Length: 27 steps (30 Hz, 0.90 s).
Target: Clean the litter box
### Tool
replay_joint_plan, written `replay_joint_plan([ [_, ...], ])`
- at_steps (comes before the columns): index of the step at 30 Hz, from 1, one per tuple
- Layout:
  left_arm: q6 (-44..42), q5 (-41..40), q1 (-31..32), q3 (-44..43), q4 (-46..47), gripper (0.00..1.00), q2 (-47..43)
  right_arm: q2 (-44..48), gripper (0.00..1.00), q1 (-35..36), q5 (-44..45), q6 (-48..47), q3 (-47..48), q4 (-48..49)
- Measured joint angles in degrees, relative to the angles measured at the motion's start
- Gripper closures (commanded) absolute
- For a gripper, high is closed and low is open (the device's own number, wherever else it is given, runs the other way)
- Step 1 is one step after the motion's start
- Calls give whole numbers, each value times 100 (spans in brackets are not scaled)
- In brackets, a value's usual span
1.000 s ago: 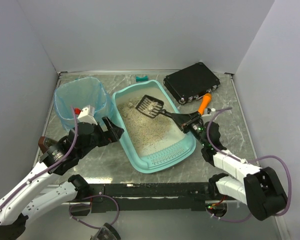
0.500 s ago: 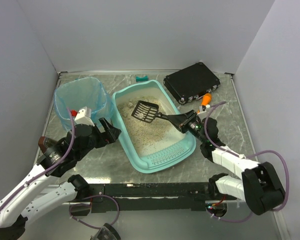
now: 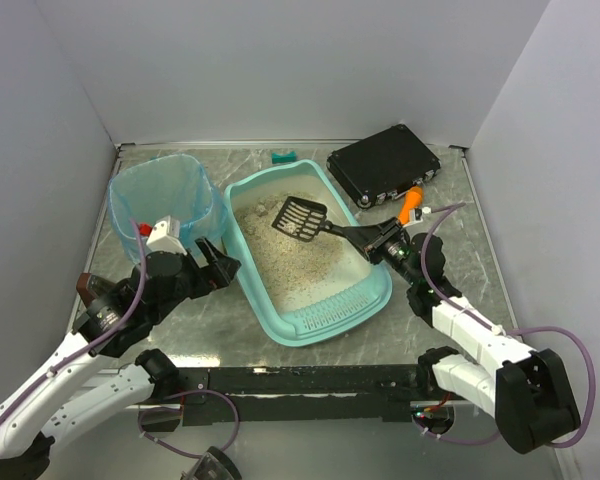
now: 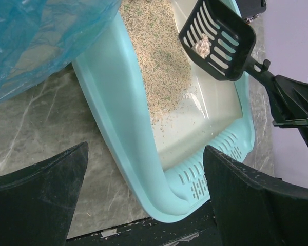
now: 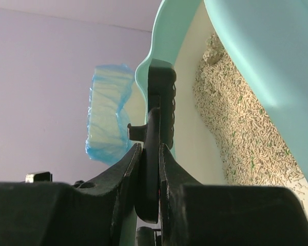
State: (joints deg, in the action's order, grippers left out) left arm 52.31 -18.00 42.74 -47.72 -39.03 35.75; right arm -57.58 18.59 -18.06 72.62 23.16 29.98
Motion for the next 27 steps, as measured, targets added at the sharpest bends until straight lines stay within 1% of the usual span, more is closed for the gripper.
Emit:
replay_joint_plan([
  [6,101,-37,0,162,-35,3,-103,50,100,39,153,-76,236,-590],
  [8,103,-48,0,177,-22,3,-101,63,100,39,144,-114,240,-614],
  [13,116,-52,0,190,-24,3,13,-33,100,39,37,-50,267,-570],
  [17,120,-57,0,190,-26,3,94,-208,100,37,-286,140,269,-160],
  [20,120,-57,0,190,-26,3,83,-291,100,28,-365,273,273,-63],
  [27,142,-140,0,260,-4,3,-127,-175,100,114,-315,136,905,-686],
])
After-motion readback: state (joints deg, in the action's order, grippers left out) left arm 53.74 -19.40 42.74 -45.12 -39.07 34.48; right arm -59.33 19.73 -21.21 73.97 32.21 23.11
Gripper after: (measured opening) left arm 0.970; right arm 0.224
